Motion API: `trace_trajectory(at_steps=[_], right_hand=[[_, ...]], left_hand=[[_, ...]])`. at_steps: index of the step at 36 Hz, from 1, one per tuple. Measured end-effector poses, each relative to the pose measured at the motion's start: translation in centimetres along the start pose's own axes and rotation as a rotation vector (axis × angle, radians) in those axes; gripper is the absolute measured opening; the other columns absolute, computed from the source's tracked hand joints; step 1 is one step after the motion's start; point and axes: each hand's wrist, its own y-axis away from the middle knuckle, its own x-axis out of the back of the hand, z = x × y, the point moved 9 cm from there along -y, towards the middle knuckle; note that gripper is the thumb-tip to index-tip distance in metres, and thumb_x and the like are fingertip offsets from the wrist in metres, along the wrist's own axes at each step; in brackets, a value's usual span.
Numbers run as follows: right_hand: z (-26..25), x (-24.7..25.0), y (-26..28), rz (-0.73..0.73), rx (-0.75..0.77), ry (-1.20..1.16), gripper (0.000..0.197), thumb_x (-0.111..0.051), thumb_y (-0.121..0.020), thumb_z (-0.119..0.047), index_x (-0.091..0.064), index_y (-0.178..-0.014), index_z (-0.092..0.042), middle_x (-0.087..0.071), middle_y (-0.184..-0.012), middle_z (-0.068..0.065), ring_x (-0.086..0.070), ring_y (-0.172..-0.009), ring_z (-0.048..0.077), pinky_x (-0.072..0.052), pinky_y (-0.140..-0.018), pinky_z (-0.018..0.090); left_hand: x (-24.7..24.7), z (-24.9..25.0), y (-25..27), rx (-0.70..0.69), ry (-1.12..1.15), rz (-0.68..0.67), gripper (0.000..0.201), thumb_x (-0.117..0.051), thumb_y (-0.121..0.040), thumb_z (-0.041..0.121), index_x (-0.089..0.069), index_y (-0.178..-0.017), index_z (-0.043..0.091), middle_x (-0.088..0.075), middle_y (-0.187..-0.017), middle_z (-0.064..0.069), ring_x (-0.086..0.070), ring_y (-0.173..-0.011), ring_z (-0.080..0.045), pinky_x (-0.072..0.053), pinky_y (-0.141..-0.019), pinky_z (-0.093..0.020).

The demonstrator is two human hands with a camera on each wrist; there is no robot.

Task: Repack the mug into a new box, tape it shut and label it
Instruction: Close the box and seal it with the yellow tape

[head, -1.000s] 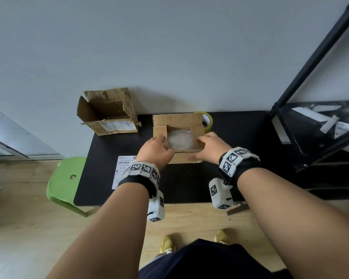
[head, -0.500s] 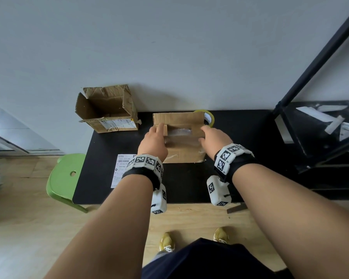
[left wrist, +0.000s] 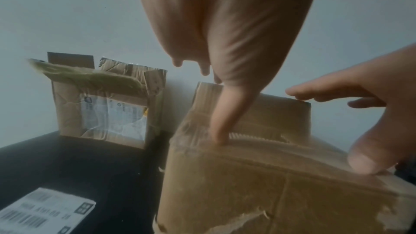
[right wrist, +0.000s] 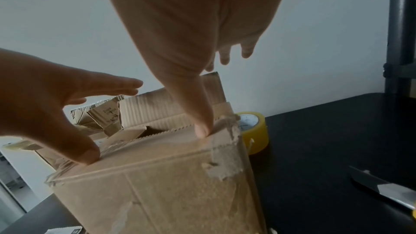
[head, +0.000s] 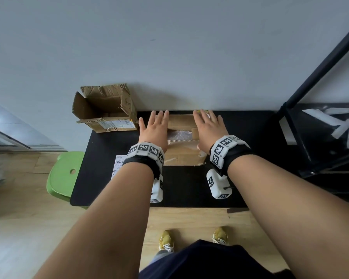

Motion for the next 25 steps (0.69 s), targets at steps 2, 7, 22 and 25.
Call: trace_trajectory(at_steps=[2, 7, 22, 25], right_hand=[[-0.1, 0.0, -0.1, 0.019, 0.011, -0.015, 0.093, -0.067, -0.082, -0.017, -0.008, -0.153, -0.013, -0.020, -0.155, 0.008, -0.015, -0.146, 0.029, -0.014, -0.119, 0.048], [-0.3, -0.1, 0.4, 0.031, 0.030, -0.046, 0.072, -0.065, -0.077, -0.011, -0.036, -0.143, -0.015, -0.040, -0.137, 0.010, -0.038, -0.128, 0.030, -0.034, -0.107, 0.039], [-0.9, -2.4, 1.3, -0.245, 0.065, -0.244, 0.050, -0.048, -0.084, 0.001, -0.045, -0.132, -0.010, -0.023, -0.153, 0.008, -0.021, -0.141, 0.028, -0.039, -0.105, 0.041], [-0.9, -2.4, 1.2, -0.256, 0.059, -0.278, 0.051, -0.049, -0.085, 0.000, -0.041, -0.134, -0.009, -0.024, -0.154, 0.009, -0.022, -0.141, 0.028, -0.035, -0.109, 0.041]], left_hand=[[0.2, -0.1, 0.0, 0.008, 0.014, 0.017, 0.092, -0.058, -0.086, 0.007, 0.004, -0.153, 0.018, -0.008, -0.159, 0.000, 0.000, -0.148, -0.020, -0.004, -0.118, -0.055], [0.4, 0.5, 0.6, -0.003, -0.026, 0.089, 0.070, -0.059, -0.084, 0.010, -0.027, -0.145, 0.021, -0.035, -0.140, -0.003, -0.030, -0.134, -0.024, -0.015, -0.116, -0.051], [-4.5, 1.5, 3.9, 0.073, -0.002, -0.075, 0.060, -0.020, -0.102, 0.042, -0.010, -0.153, 0.013, -0.005, -0.161, -0.007, -0.003, -0.148, -0.023, -0.004, -0.118, -0.053], [-4.8, 1.7, 3.9, 0.078, -0.010, -0.119, 0.059, -0.015, -0.103, 0.041, -0.002, -0.153, 0.014, 0.003, -0.162, -0.005, 0.006, -0.149, -0.021, 0.005, -0.116, -0.058]])
